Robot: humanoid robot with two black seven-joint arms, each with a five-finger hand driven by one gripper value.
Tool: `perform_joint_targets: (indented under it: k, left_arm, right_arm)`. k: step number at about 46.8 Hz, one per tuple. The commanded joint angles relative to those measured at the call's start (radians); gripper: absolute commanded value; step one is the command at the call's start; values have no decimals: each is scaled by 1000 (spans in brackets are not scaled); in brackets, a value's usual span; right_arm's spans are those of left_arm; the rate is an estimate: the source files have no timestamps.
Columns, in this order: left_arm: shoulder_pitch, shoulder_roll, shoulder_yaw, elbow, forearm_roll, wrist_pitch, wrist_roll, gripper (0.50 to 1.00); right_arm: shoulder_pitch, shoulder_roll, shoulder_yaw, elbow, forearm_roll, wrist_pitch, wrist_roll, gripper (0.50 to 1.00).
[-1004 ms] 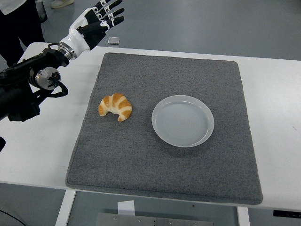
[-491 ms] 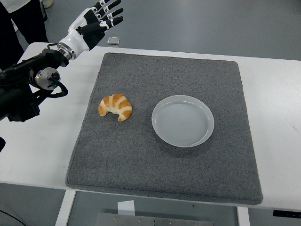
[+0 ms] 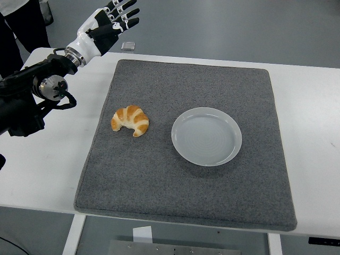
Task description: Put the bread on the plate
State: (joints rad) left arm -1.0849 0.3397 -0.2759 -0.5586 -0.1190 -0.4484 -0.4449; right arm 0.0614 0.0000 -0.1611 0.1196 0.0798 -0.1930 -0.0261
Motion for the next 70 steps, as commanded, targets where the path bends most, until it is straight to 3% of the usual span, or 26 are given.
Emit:
perform_joint_targets:
  k: [1,10,16,28,36,42,54,70]
  left_arm:
    - [-13,7,3,-4,2,0,5,988]
    - [-116,76,46,-47,13,4,9,988]
    - [-193,148,121,-144,59,56,11,988]
    - [-355,254,342,-401,473,212,24,988]
    - [-467,311,478,-567,607,247,64,986]
    - [-523,318,576,-610,656,252,72,984]
    - [-451,370,615,-699,998,392,72,975]
    - [-320,450,613,-747,1045,418,69,977]
  right_arm:
    - [0,0,0,0,0,0,0,952]
    - [0,0,0,0,0,1,0,952]
    - [0,0,2,0,0,0,0,954]
    - [0,0,2,0,0,1,0,952]
    - [0,0,2,-2,0,1,0,952]
    - [0,0,2,-2,0,1,0,952]
    - [0,0,3,0,0,1,0,952]
    - [0,0,2,0,0,0,0,952]
